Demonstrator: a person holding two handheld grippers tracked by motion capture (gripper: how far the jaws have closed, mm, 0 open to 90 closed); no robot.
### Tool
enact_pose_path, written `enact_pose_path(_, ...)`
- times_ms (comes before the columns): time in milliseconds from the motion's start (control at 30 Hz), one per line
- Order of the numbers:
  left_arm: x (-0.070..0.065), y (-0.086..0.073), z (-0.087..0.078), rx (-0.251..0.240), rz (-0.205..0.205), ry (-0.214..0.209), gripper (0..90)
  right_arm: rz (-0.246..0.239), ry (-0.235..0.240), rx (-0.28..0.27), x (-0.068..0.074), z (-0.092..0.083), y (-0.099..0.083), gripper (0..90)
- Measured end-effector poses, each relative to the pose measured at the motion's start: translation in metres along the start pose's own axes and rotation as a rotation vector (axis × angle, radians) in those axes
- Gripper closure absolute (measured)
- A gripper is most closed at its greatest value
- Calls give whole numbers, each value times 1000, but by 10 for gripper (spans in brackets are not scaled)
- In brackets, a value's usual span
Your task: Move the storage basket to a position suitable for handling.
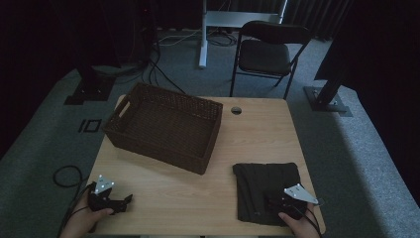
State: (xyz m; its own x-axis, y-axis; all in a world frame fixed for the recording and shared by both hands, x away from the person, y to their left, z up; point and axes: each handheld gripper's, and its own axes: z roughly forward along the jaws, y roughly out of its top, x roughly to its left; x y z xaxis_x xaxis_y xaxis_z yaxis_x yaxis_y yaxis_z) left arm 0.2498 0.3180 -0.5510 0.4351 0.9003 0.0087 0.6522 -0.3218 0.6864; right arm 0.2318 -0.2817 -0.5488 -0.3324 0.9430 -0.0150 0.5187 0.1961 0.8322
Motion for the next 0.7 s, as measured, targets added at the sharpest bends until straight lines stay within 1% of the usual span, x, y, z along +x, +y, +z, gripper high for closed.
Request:
enact_pose_path(33,0,0,0,0,0,0,3,0,0,0,0,0,0,131)
enact_pose_path(67,2,-1,-1,-6,-10,-6,3,8,2,-7,-1,-1,1,133)
enact_pose_path(133,3,-1,-2,-10,-5,-3,43,7,-2,-9,0,-1,2,133)
enact_pose_path(167,6,-1,-2,-11,-6,7,43,-4,-8,-6,0,-1,3,134)
enact_pose_path(200,7,-1,-3,-8,-7,10,60,-14,-17,5,2,-4,6,141)
enact_pose_path(267,10,-1,-3,-5,-9,11,60,-30,-24,14,4,-7,10,141)
enact_pose_path(333,11,0,-3,-4,-13,13,60,-29,-23,11,5,-11,16,141)
enact_pose_path(367,14,0,-3,-5,-22,10,60,-29,-23,11,5,-11,16,141)
enact_pose_path(400,16,1,-3,-11,-35,5,60,-12,-11,-5,5,-13,19,141)
enact_pose_path(433,18,2,-3,-16,-40,4,60,8,4,-22,6,-14,22,141)
enact_pose_path(467,20,3,-4,-21,-42,6,60,14,10,-27,7,-14,24,141)
enact_pose_path(567,27,8,-7,-40,-53,13,60,2,16,-40,12,-14,31,141)
enact_pose_path(700,37,16,-10,-65,-89,11,60,-6,42,-58,20,-12,43,141)
